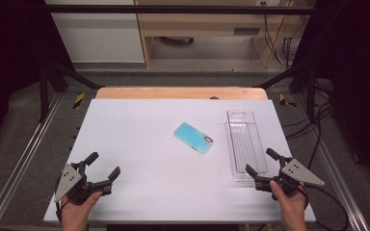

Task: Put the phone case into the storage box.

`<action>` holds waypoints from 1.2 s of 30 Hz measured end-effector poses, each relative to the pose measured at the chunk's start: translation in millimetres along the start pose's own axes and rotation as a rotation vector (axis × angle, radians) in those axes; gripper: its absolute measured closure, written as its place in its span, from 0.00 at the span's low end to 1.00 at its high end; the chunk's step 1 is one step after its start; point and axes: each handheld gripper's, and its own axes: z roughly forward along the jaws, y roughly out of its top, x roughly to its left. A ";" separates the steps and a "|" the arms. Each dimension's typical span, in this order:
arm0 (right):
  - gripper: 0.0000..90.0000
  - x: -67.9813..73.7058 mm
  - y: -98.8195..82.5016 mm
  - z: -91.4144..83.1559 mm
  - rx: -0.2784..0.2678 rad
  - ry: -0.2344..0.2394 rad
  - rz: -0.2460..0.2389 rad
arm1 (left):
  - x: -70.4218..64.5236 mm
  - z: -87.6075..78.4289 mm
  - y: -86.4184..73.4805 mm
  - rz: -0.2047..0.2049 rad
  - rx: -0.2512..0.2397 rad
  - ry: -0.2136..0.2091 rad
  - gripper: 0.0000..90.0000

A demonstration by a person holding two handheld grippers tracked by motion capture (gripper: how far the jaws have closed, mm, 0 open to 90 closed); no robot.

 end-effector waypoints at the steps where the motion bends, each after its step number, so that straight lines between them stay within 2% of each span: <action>1: 0.05 0.3 -0.2 -0.4 0.001 0.000 0.002 | -1.5 0.8 -0.1 0.002 0.010 0.003 0.06; 5: 0.05 2.0 -0.1 -3.2 0.001 -0.007 -0.001 | -9.7 5.2 -0.3 -0.009 0.031 0.000 0.06; 8: 0.04 2.5 -0.8 -4.9 0.004 -0.015 -0.002 | -17.4 12.1 0.8 -0.035 0.049 0.012 0.07; 10: 0.04 3.4 -0.5 -5.7 -0.007 -0.023 -0.005 | -25.1 20.1 3.5 -0.010 0.079 0.008 0.08; 12: 0.04 4.0 -0.5 -5.9 -0.006 -0.026 -0.006 | -31.9 30.4 6.8 -0.011 0.096 -0.015 0.08; 13: 0.04 4.0 -0.5 -5.9 -0.006 -0.026 -0.006 | -31.9 30.4 6.8 -0.011 0.096 -0.015 0.09; 16: 0.04 5.8 0.1 -5.7 -0.004 -0.026 -0.009 | -40.4 44.5 12.7 0.024 0.145 -0.029 0.09; 21: 0.04 8.8 0.2 -4.8 0.009 -0.031 -0.034 | -52.6 61.6 22.9 0.041 0.177 -0.069 0.10; 29: 0.04 7.6 1.0 -6.8 0.004 -0.038 -0.036 | -66.6 82.6 33.4 0.067 0.205 -0.100 0.10; 36: 0.03 7.0 1.1 -7.1 0.003 -0.036 -0.031 | -70.5 90.8 35.9 0.072 0.202 -0.102 0.09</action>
